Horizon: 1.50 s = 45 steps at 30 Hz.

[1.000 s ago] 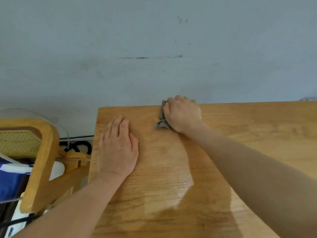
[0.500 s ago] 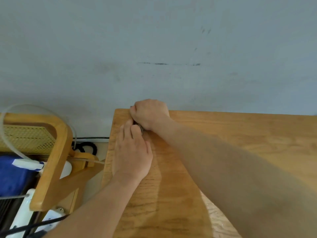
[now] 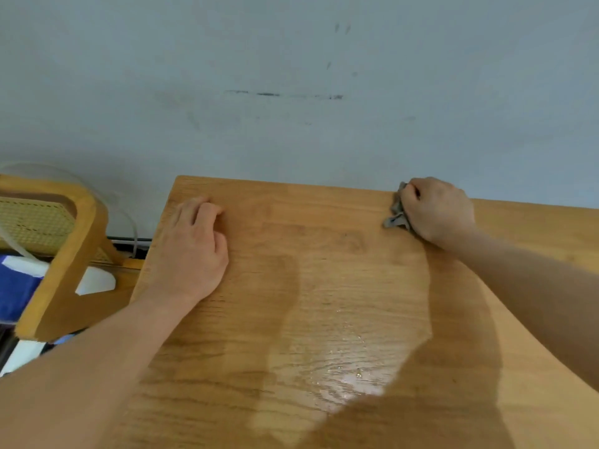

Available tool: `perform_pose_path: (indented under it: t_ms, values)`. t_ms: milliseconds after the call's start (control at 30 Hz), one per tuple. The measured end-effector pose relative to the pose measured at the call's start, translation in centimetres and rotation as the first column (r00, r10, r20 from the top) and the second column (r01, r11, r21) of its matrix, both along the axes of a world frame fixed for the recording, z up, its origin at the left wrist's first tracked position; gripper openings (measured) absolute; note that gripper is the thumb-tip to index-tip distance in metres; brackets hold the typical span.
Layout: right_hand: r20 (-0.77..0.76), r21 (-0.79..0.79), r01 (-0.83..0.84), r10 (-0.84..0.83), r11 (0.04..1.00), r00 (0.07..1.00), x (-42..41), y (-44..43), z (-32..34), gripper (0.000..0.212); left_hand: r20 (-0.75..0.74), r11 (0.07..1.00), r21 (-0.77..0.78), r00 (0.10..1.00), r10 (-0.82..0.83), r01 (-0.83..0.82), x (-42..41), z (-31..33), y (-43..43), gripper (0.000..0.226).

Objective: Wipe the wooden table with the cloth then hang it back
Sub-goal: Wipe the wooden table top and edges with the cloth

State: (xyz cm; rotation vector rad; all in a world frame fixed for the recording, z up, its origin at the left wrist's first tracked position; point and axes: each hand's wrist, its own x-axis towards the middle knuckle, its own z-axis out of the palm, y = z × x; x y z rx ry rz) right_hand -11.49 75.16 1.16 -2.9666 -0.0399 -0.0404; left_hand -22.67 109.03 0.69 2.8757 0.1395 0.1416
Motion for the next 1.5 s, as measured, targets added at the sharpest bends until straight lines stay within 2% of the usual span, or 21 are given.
perform_pose_path:
  t_ms: [100,200,367,433,567,667,767,900,1000,1100,1200,1333,1433,1500]
  values:
    - [-0.002,-0.049,0.065,-0.066,0.997,0.998,-0.1,-3.6,-0.1,0.046,-0.055,0.997,0.033,0.996,0.068,-0.066,-0.1,0.3,-1.5,0.039]
    - [0.015,-0.092,0.084,-0.083,0.992,0.996,0.7,-3.1,-0.3,0.046,-0.087,0.977,-0.072,0.977,0.196,-0.202,-0.4,0.7,-6.5,0.048]
    - [0.032,-0.106,0.081,-0.078,0.991,0.996,0.7,-3.3,-0.7,0.044,-0.137,0.992,-0.113,0.987,-0.079,0.064,-2.4,0.0,-20.3,0.062]
    - [0.061,-0.1,0.071,-0.065,0.992,0.996,0.7,-3.2,-0.9,0.045,-0.13,0.993,-0.078,0.986,-0.102,0.092,-2.5,-0.3,-22.4,0.063]
    - [0.13,-0.063,-0.045,0.053,0.997,0.99,-0.6,2.0,-1.3,0.043,-0.081,0.989,-0.132,0.994,-0.071,0.06,-2.5,-0.2,-22.2,0.061]
    - [0.095,-0.011,-0.202,0.203,0.979,0.975,-1.3,6.2,-1.1,0.042,-0.065,0.976,-0.21,0.997,0.05,-0.063,-2.5,-0.1,-22.0,0.054]
    - [0.033,0.04,-0.275,0.273,0.961,0.961,0.0,4.3,-0.7,0.042,-0.091,0.98,-0.19,0.995,0.042,-0.058,-2.4,0.3,-22.2,0.053]
    - [-0.019,0.003,-0.149,0.149,0.989,0.989,1.9,-2.9,-0.9,0.044,-0.114,0.992,-0.121,0.993,0.019,-0.033,-2.1,0.6,-22.3,0.059]
    - [-0.07,-0.024,0.019,-0.021,1.0,0.997,2.2,-9.0,0.0,0.047,-0.109,0.994,-0.097,0.994,0.033,-0.044,-2.1,0.5,-22.3,0.056]
    - [-0.094,-0.075,0.115,-0.122,0.991,0.988,1.9,-10.8,0.7,0.045,-0.109,0.995,-0.085,0.994,0.033,-0.042,-1.9,0.4,-22.4,0.054]
    - [-0.094,-0.083,-0.026,0.018,0.996,0.995,1.4,-4.6,0.2,0.045,-0.121,0.997,-0.058,0.992,0.034,-0.041,-1.9,0.4,-22.5,0.054]
    - [-0.069,-0.002,-0.179,0.178,0.984,0.982,0.9,3.2,-0.4,0.046,-0.118,0.999,-0.024,0.992,0.033,-0.036,-2.0,0.1,-22.4,0.054]
    - [-0.051,0.029,-0.265,0.266,0.964,0.963,0.9,1.1,-0.3,0.043,-0.091,0.999,-0.029,0.995,0.032,-0.035,-1.8,-0.2,-22.3,0.052]
    - [-0.033,0.004,-0.252,0.252,0.968,0.967,0.8,-3.1,-0.1,0.042,-0.107,0.999,-0.031,0.994,0.009,-0.012,-1.9,0.1,-22.5,0.052]
